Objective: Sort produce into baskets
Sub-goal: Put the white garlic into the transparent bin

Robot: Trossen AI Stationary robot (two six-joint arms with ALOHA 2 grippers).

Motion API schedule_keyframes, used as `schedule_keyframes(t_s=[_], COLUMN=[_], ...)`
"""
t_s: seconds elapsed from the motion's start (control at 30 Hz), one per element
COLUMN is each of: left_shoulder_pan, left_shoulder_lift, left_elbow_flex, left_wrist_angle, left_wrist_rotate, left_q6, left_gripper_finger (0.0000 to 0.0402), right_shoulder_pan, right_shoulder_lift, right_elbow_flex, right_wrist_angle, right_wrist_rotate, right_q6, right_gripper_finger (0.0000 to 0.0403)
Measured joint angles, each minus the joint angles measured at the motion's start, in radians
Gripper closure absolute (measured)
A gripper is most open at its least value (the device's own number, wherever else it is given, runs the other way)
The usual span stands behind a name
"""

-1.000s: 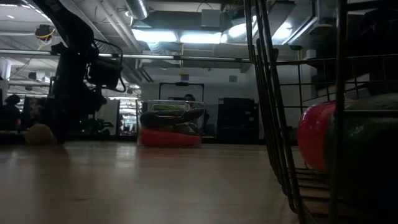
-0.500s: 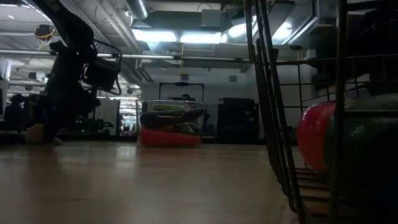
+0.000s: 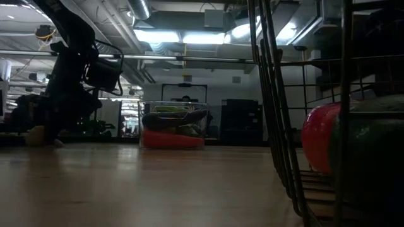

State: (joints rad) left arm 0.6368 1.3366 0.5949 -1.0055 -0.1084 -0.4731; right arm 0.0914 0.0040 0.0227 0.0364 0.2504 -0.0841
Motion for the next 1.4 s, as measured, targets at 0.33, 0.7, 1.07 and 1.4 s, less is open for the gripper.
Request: schedule_keyframes(t_s=[0.33, 0.7, 1.07, 1.4], left_shoulder_pan=[-0.001, -0.001, -0.001, -0.016], left_shoulder_lift=[-0.067, -0.201, -0.256, -0.256], left_elbow_flex=[0.025, 0.048, 0.048, 0.048], left_wrist_angle=[0.004, 0.199, 0.511, 0.744], left_wrist_rotate=[0.019, 0.033, 0.125, 0.131], left_q6=[-0.019, -0.075, -0.079, -0.103], left_gripper_finger=[0.0217, 0.0214, 0.0214, 0.0214], right_shoulder_pan=[0.000, 0.000, 0.000, 0.000], right_shoulder_lift=[0.000, 0.000, 0.000, 0.000], right_elbow_flex=[0.000, 0.000, 0.000, 0.000], right_wrist_angle=[0.000, 0.000, 0.000, 0.000], right_wrist_rotate=[0.000, 0.000, 0.000, 0.000], right_q6=[0.000, 0.000, 0.000, 0.000], right_gripper_finger=[0.0006, 0.0006, 0.0006, 0.0006])
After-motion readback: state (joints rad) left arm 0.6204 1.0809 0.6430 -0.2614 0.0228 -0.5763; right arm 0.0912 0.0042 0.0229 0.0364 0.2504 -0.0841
